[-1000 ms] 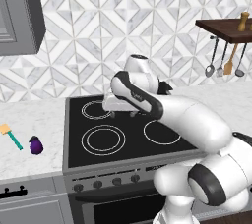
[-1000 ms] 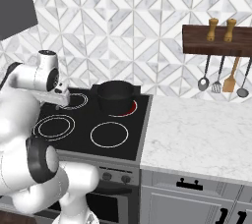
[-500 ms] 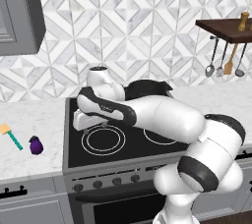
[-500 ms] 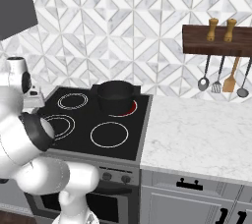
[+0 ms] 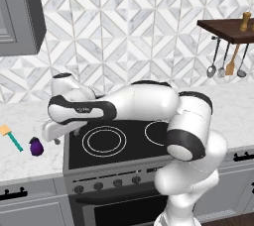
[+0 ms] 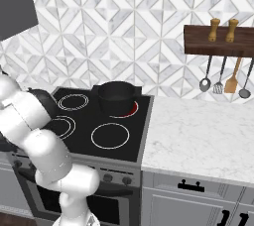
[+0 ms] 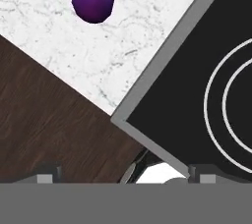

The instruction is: Put the broccoli and eggplant in the pot. Retrieve the spatula and lightly stir the vegetables in the pot.

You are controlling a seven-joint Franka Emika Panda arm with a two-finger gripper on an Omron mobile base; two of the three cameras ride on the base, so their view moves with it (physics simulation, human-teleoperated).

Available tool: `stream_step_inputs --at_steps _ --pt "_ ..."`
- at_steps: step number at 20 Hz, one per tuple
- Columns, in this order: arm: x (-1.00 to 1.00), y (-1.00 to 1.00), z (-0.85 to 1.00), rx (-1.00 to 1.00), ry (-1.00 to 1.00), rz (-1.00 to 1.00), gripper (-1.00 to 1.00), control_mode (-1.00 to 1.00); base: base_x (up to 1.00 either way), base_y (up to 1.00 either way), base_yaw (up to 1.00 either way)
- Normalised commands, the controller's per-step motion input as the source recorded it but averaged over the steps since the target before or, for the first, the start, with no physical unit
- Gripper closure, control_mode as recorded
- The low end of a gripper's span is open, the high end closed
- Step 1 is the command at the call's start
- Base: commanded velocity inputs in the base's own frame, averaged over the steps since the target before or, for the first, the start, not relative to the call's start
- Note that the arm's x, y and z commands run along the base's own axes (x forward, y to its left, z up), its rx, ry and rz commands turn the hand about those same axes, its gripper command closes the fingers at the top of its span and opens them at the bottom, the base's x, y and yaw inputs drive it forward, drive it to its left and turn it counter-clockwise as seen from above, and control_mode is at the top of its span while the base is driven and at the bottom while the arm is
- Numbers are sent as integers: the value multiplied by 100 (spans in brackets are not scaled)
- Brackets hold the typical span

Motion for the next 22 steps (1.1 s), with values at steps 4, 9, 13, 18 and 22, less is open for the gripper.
stream_step_inputs --at_steps 4,9,13,18,22 --pt "1 84 -44 3 -1 0 -100 -100 0 0 0" --pt "17 57 -22 0 0 -2 -100 -100 0 0 0" --pt "10 4 0 0 0 -14 -100 -100 0 0 0" --pt "23 4 -21 -1 0 -16 -100 -100 0 0 0" --pt "19 -3 -41 0 0 -7 -100 -100 0 0 0"
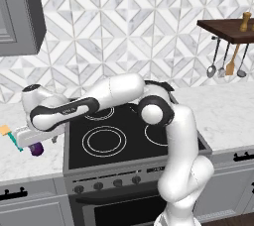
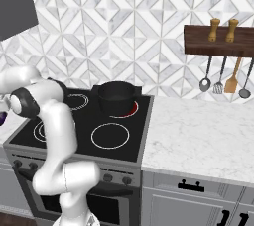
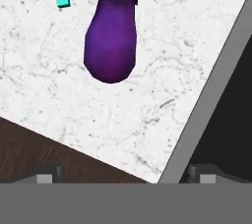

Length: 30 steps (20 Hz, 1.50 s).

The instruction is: Put the broccoli and eggplant in the pot. Retrieve the spatula and lightly stir the vegetables in the pot.

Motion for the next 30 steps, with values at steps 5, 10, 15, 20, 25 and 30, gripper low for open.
stream_step_inputs --at_steps 5,10,15,20,25,30 --pt "11 0 -35 1 0 -3 -100 -100 0 0 0" --pt "32 9 -13 0 0 -1 -100 -100 0 0 0" --pt "6 3 -22 0 -1 0 -100 -100 0 0 0" --pt "-29 1 -11 4 -21 0 -100 -100 0 0 0" --pt "-11 0 -25 5 -26 -2 -100 -100 0 0 0" --pt "12 0 -1 2 -1 -2 -100 -100 0 0 0"
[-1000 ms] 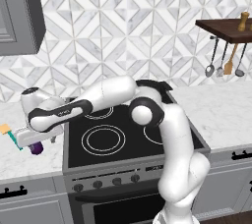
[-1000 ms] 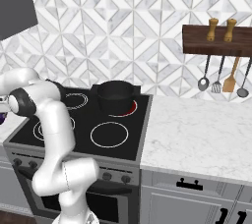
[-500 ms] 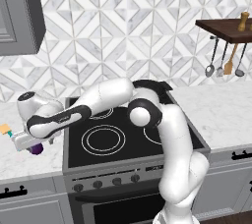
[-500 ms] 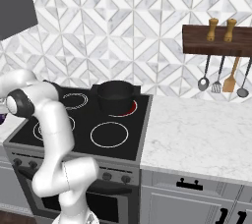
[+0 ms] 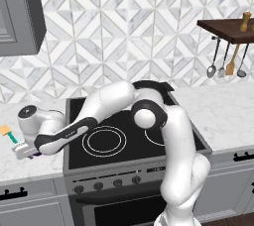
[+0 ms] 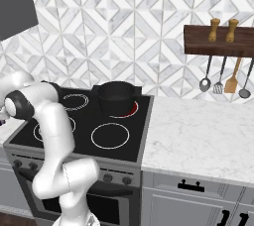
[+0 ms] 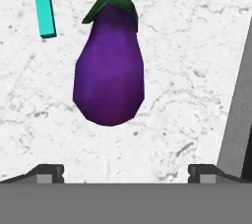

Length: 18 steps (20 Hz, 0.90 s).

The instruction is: Put the broccoli and eggplant in the pot. Retrieve the spatula and lightly stir the vegetables in the pot.

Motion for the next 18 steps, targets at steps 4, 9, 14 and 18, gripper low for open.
stream_step_inputs --at_steps 4,9,14,18 --pt "29 0 0 0 8 -2 -100 -100 0 0 0" --pt "27 28 -8 0 11 -6 -100 -100 0 0 0" --pt "4 18 -1 0 6 -4 -100 -100 0 0 0" --pt "21 2 -1 0 4 0 -100 -100 0 0 0"
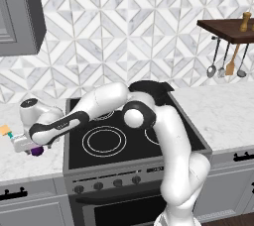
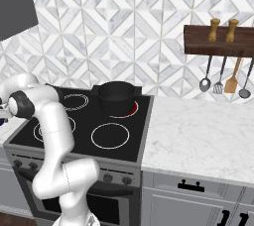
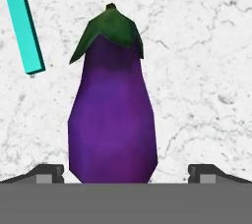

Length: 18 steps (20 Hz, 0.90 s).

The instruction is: Put the broccoli and eggplant in the pot. Retrieve the spatula and lightly stir the vegetables in the pot.

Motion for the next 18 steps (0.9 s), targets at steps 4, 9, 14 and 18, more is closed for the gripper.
stream_step_inputs --at_steps 4,9,14,18 --pt "2 1 -18 0 0 0 -100 -100 0 0 0" --pt "1 2 -34 0 0 0 -100 -100 0 0 0" --pt "3 1 -19 0 0 0 100 -100 0 0 0" --pt "0 0 -1 0 0 0 100 -100 0 0 0"
